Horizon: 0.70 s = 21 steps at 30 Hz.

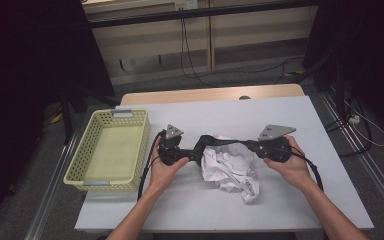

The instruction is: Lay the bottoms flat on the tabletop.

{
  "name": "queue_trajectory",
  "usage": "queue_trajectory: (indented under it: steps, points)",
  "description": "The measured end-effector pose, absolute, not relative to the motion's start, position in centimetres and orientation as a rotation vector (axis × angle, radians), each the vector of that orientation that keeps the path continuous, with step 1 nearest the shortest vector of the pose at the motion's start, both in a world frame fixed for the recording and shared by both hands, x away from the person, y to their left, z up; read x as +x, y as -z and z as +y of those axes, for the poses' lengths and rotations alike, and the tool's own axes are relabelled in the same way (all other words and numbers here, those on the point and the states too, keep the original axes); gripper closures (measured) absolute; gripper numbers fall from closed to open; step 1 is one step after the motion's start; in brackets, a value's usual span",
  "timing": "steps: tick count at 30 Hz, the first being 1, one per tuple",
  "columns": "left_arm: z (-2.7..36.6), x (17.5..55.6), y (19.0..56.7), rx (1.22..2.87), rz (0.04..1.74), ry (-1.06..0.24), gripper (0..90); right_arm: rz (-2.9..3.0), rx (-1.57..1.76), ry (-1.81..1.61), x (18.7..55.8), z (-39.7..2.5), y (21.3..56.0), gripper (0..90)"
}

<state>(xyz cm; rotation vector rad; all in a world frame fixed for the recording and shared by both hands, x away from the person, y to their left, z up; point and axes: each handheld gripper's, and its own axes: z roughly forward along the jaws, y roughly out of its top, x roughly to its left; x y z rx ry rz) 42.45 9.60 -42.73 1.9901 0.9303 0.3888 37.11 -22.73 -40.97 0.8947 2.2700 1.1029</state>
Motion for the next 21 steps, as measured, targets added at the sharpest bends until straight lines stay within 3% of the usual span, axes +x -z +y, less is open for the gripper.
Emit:
queue_trajectory:
  steps: [7, 21]
  points:
    - [8.9, 42.1, 43.0, 2.020, 0.897, -0.371, 11.5, 2.176, 0.975, -1.097, 37.2, -25.0, 39.4, 86.3]
    - [7.6, 41.0, 43.0, 2.065, 0.829, -0.329, 15.3, 2.085, 1.114, -0.995, 37.4, -29.4, 40.2, 86.1]
